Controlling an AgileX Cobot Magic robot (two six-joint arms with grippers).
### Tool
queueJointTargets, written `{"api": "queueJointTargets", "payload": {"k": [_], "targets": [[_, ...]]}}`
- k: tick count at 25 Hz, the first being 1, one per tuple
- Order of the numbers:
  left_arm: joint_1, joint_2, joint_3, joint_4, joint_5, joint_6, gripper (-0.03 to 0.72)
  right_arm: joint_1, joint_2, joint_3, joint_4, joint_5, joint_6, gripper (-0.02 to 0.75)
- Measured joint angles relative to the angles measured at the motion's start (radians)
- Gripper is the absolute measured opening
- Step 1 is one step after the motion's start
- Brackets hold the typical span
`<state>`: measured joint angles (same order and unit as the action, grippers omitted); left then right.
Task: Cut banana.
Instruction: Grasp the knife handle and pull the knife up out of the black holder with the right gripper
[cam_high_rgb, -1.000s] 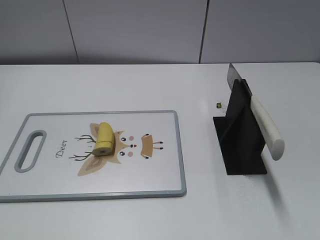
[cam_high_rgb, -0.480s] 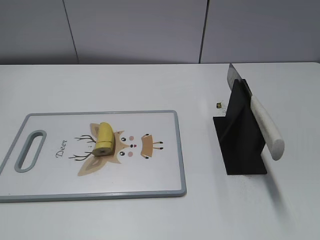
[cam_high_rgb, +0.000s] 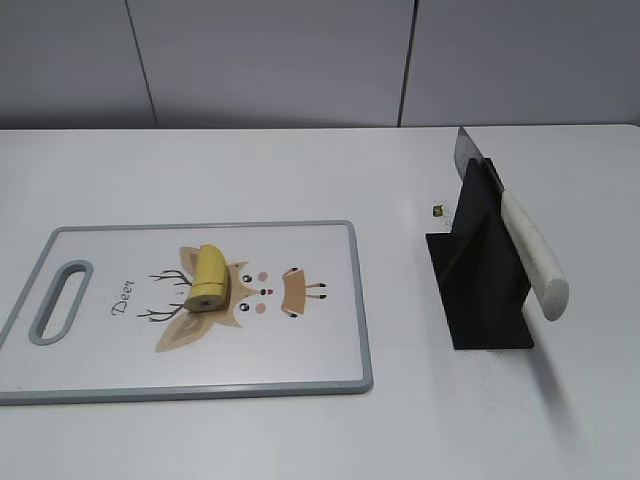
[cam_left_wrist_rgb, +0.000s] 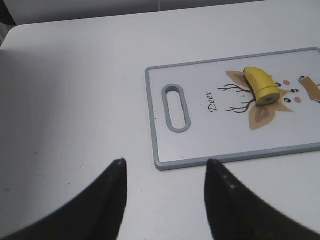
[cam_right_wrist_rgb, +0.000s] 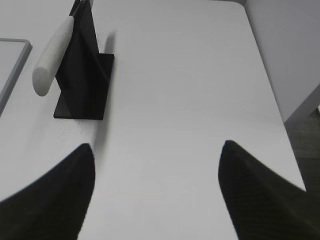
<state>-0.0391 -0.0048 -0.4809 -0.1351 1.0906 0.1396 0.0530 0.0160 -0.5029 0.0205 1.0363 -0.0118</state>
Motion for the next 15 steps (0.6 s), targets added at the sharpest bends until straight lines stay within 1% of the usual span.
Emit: {"api": "queueJointTargets", "payload": {"k": [5, 15], "targets": [[0.0, 0.0, 0.0, 0.0, 0.0, 0.0, 0.49, 0.0, 0.161, -0.044, 0.049, 0.002, 0.024, 0.583], [0.0, 0.0, 0.0, 0.0, 0.0, 0.0, 0.49, 0.0, 0.512, -0.205, 0.059, 0.007, 0.029, 0.583]]}}
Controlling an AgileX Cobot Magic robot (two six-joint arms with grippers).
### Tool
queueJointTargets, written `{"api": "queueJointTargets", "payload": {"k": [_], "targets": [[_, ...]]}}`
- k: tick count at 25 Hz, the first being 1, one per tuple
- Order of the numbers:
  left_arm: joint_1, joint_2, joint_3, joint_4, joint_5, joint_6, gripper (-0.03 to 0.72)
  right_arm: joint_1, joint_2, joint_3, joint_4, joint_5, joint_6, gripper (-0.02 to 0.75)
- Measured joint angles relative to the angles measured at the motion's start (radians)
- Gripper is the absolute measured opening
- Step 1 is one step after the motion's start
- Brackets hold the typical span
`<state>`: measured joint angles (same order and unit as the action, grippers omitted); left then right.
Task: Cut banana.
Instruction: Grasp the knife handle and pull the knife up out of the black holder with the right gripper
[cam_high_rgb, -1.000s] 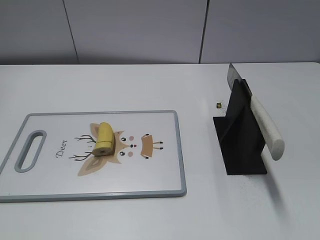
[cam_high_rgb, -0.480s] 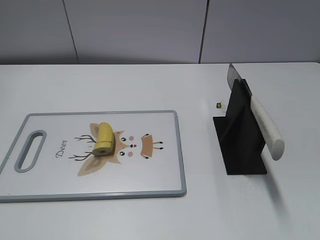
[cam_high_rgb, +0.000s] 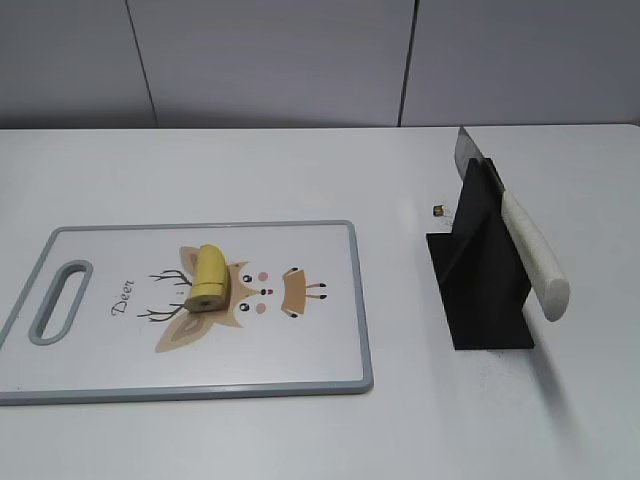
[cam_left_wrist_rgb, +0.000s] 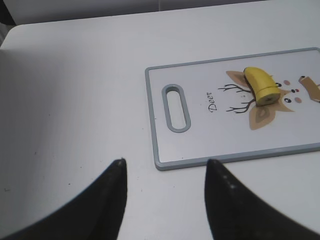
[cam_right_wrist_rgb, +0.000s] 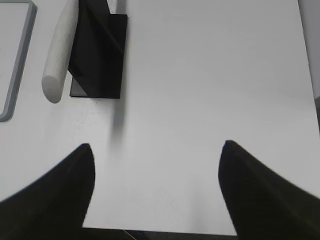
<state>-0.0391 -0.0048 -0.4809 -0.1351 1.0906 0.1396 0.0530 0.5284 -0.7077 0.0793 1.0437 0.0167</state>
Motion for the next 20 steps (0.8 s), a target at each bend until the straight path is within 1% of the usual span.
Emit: {"api": "queueJointTargets", "payload": {"k": [3, 6, 9, 12, 15, 17, 20], "targets": [[0.0, 0.0, 0.0, 0.0, 0.0, 0.0, 0.49, 0.001, 0.09, -0.042, 0.0, -0.001, 0.0, 0.583], [0.0, 0.0, 0.0, 0.0, 0.0, 0.0, 0.49, 0.029, 0.16, -0.073, 0.0, -0.005, 0.0, 0.585], [0.0, 0.0, 0.0, 0.0, 0.0, 0.0, 0.49, 0.115, 0.224, -0.103, 0.0, -0.016, 0.0, 0.585], [0.0, 0.0, 0.0, 0.0, 0.0, 0.0, 0.49, 0.253, 0.295, -0.146, -0.013, -0.017, 0.02, 0.585], [0.0, 0.0, 0.0, 0.0, 0.0, 0.0, 0.49, 0.357, 0.377, -0.204, -0.024, -0.017, 0.067, 0.585], [0.0, 0.0, 0.0, 0.0, 0.0, 0.0, 0.49, 0.379, 0.441, -0.241, -0.014, -0.016, 0.094, 0.585], [0.0, 0.0, 0.0, 0.0, 0.0, 0.0, 0.49, 0.384, 0.528, -0.285, -0.012, -0.012, 0.135, 0.584]]}}
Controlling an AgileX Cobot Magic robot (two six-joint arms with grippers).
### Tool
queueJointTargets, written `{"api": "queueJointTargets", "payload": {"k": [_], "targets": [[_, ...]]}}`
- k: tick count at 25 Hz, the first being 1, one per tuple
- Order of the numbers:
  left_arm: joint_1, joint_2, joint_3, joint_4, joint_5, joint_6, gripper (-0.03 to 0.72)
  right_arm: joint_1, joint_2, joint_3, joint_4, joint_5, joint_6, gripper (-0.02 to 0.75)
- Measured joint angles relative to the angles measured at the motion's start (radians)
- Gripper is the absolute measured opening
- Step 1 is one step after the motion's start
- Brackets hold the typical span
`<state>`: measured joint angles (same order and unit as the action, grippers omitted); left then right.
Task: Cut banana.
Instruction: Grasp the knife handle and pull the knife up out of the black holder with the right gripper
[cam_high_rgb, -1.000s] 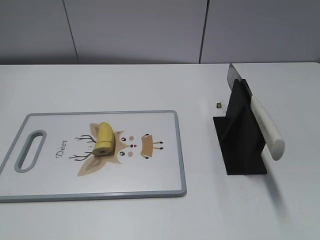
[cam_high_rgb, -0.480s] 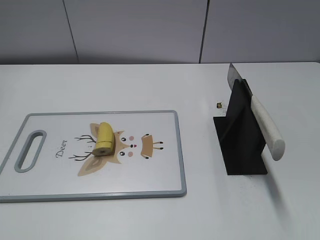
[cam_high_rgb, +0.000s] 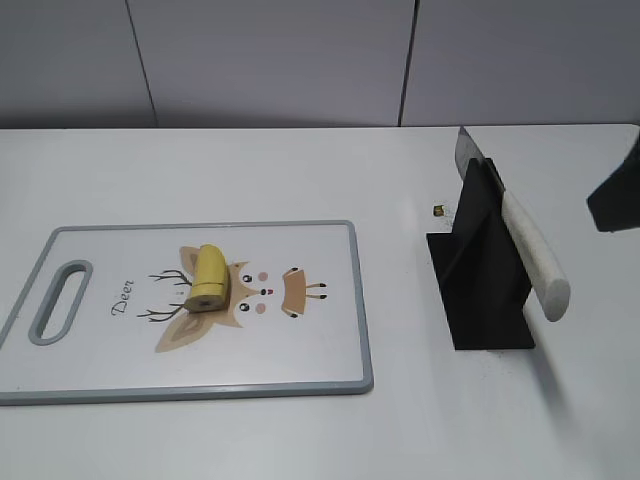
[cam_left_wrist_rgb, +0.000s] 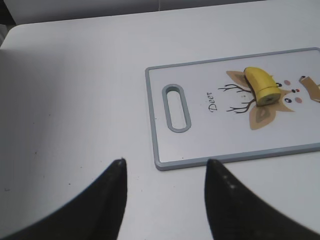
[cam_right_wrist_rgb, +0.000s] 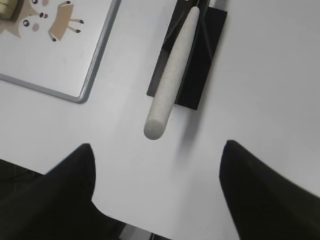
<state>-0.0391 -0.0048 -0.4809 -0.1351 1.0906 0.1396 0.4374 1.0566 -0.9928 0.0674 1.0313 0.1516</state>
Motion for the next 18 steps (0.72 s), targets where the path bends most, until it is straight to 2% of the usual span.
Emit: {"api": "queueJointTargets", "payload": {"k": [12, 18], "targets": [[0.0, 0.0, 0.0, 0.0, 0.0, 0.0, 0.49, 0.0, 0.325, -0.069, 0.0, 0.037, 0.092, 0.584], [0.0, 0.0, 0.0, 0.0, 0.0, 0.0, 0.49, -0.014, 0.434, -0.069, 0.0, 0.03, 0.095, 0.547]]}}
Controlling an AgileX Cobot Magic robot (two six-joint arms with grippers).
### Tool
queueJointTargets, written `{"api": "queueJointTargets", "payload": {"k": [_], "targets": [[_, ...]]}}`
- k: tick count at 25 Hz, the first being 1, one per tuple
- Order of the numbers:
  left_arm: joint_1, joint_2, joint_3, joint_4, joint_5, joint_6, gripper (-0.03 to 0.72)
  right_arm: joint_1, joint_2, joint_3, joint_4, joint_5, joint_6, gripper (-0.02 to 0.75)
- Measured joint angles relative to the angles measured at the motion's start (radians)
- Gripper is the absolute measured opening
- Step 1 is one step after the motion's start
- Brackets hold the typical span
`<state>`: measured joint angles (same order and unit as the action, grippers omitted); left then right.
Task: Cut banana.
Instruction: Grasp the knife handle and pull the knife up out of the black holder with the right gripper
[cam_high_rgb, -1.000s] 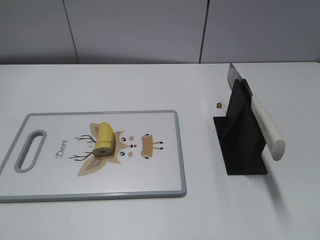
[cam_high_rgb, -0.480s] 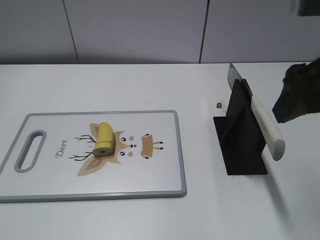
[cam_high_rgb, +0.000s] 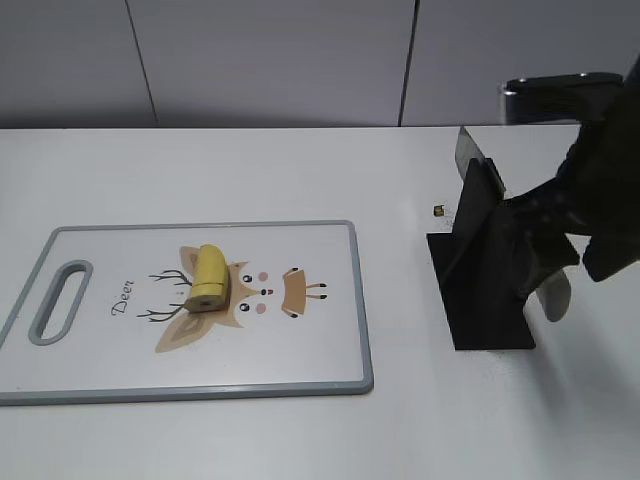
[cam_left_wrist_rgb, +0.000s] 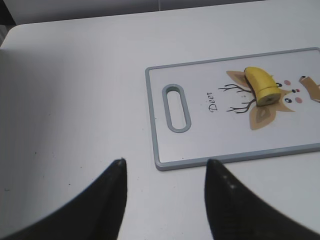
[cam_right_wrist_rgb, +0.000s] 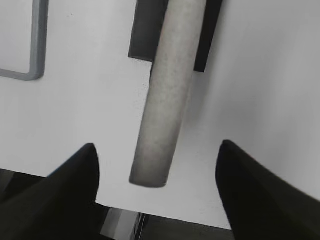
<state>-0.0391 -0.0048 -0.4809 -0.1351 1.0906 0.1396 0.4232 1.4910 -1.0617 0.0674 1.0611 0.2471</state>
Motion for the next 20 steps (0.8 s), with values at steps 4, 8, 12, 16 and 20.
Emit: {"api": "queueJointTargets", "payload": {"k": [4, 8, 12, 16, 20], "targets": [[0.0, 0.0, 0.0, 0.0, 0.0, 0.0, 0.49, -0.01, 0.063, 0.0, 0.0, -0.012, 0.0, 0.519], [0.0, 0.0, 0.0, 0.0, 0.0, 0.0, 0.49, -0.01, 0.106, 0.0, 0.004, -0.032, 0.0, 0.502], [0.0, 0.0, 0.0, 0.0, 0.0, 0.0, 0.49, -0.01, 0.135, -0.006, 0.005, -0.044, 0.0, 0.484], [0.0, 0.0, 0.0, 0.0, 0.0, 0.0, 0.49, -0.01, 0.145, -0.006, 0.008, -0.046, 0.0, 0.413], [0.0, 0.0, 0.0, 0.0, 0.0, 0.0, 0.49, -0.01, 0.146, -0.007, 0.011, -0.07, 0.0, 0.269]]}}
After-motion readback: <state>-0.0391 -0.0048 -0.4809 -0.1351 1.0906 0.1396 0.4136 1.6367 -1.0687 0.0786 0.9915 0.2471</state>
